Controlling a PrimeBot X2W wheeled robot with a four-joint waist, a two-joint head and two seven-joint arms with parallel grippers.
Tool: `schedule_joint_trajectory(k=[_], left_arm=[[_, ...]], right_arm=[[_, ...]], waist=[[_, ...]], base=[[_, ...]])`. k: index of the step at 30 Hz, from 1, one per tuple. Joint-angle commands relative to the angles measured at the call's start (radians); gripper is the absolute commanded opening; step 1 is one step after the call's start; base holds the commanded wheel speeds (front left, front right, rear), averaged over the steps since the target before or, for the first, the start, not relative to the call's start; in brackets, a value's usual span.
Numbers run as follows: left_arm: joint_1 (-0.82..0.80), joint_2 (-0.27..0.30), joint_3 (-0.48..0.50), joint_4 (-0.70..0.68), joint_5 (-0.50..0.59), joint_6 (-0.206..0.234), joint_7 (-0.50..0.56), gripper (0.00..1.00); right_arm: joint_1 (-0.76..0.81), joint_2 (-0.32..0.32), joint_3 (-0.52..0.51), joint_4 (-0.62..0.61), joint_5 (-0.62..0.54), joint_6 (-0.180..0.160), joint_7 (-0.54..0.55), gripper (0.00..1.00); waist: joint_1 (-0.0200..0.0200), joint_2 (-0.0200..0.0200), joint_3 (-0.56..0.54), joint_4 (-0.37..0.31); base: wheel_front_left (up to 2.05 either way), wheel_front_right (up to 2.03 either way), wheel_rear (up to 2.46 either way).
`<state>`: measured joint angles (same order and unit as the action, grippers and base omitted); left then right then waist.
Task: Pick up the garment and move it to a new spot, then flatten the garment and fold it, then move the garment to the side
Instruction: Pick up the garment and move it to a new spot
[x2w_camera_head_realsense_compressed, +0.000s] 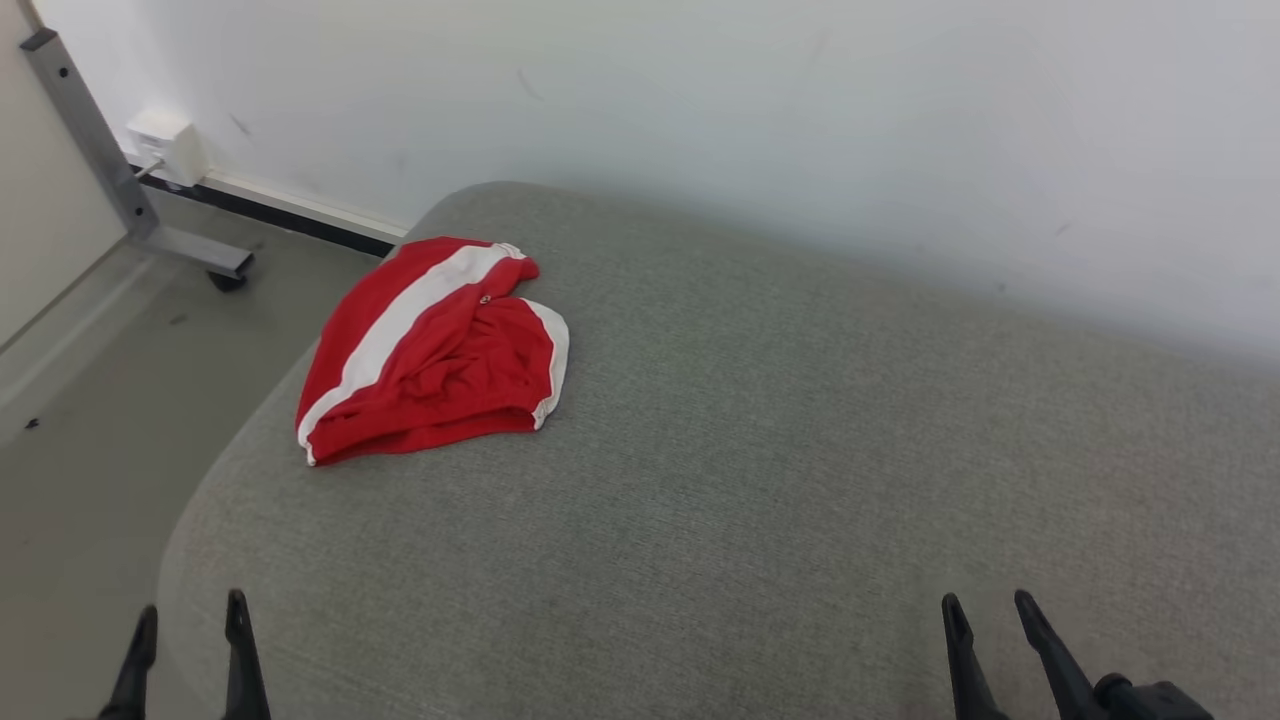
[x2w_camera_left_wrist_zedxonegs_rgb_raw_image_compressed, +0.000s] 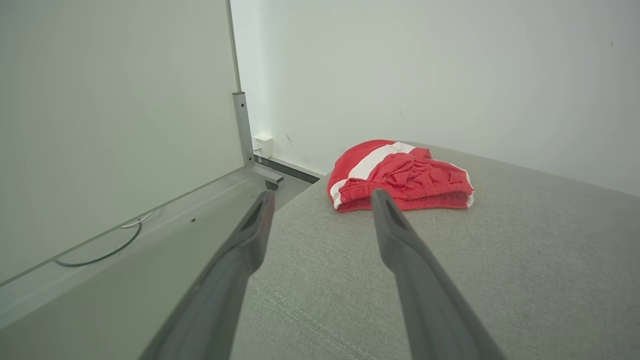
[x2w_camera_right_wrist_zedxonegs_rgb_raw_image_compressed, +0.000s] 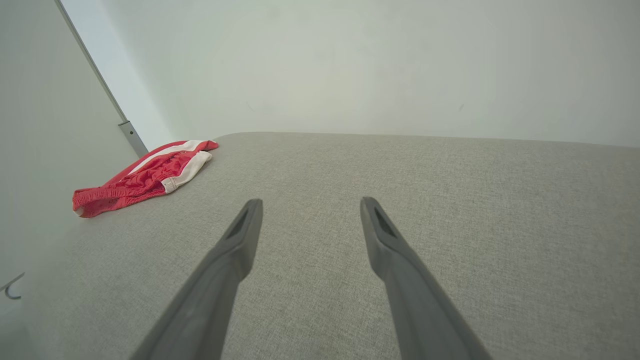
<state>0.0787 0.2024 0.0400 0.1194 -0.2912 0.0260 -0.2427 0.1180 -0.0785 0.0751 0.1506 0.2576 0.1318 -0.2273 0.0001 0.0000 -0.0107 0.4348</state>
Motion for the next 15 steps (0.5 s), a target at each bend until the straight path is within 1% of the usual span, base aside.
schedule_joint_trajectory(k=[1, 5, 10, 11, 15], left_arm=[[-0.033, 0.008, 0.003, -0.007, -0.006, -0.002, 0.004, 1.00], [-0.094, 0.022, 0.010, 0.001, -0.018, -0.007, 0.008, 1.00], [-0.214, 0.048, 0.023, 0.016, -0.047, -0.027, 0.011, 1.00], [-0.214, 0.048, 0.023, 0.016, -0.047, -0.027, 0.011, 1.00], [-0.325, 0.078, 0.046, 0.022, -0.060, -0.028, 0.024, 1.00]], right_arm=[[-0.020, -0.013, -0.001, -0.007, -0.003, -0.002, 0.004, 1.00], [-0.044, -0.026, 0.005, -0.017, -0.011, -0.002, 0.011, 1.00], [-0.087, -0.048, 0.012, -0.044, -0.028, -0.002, 0.024, 1.00], [-0.087, -0.048, 0.012, -0.044, -0.028, -0.002, 0.024, 1.00], [-0.133, -0.069, 0.006, -0.072, -0.040, -0.002, 0.035, 1.00]], waist=[[-0.0001, 0.0000, 0.021, -0.026], [-0.0001, 0.0000, 0.056, -0.076], [-0.0001, 0.0000, 0.128, -0.162], [-0.0001, 0.0000, 0.128, -0.162], [-0.0001, 0.0000, 0.210, -0.241]], base=[[0.00, 0.00, 0.00], [0.00, 0.00, 0.00], [0.00, 0.00, 0.00], [0.00, 0.00, 0.00], [0.00, 0.00, 0.00]])
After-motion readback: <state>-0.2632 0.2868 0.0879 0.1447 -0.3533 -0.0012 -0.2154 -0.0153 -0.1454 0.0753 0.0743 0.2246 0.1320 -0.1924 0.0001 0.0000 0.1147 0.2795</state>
